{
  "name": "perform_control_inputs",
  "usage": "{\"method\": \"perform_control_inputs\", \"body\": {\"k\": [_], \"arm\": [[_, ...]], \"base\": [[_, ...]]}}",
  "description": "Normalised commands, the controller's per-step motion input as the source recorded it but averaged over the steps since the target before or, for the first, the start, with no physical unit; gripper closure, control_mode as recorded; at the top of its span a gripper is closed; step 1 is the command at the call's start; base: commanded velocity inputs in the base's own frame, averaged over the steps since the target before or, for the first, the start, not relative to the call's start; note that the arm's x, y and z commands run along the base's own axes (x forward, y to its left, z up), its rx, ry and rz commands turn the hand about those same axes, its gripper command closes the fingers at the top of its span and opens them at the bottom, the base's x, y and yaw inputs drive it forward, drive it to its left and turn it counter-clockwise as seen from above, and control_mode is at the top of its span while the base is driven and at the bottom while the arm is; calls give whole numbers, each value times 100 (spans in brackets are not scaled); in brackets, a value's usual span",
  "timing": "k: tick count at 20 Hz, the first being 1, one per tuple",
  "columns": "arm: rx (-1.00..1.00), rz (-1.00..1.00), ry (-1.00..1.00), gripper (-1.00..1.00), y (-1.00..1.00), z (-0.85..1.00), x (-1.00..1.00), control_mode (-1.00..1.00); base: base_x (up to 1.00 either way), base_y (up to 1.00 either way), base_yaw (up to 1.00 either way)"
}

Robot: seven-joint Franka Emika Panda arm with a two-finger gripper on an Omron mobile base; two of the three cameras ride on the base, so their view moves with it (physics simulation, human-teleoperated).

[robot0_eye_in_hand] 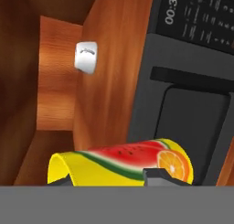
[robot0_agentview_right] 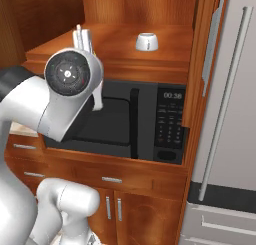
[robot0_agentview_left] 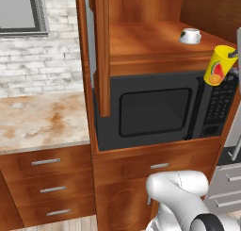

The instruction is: There is a tray on the dining counter. Grab the cup, mug, and pitcher and place them on the tray. The pitcher may be placed next to the tray if it cannot fit the tray.

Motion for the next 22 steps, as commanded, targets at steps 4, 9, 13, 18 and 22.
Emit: {"method": "perform_control_inputs", "body": {"k": [4, 9, 13, 18, 22], "arm": [[0, -1, 19, 100, 0, -22, -1, -100], [0, -1, 8, 100, 0, -24, 0, -100], [0, 0, 0, 100, 0, -27, -1, -100], [0, 0, 0, 100, 0, -23, -4, -100], [0, 0, 0, 100, 0, -6, -1, -100]], "base": [[0, 0, 0], [0, 0, 0], [0, 0, 0], [0, 0, 0], [0, 0, 0]]}}
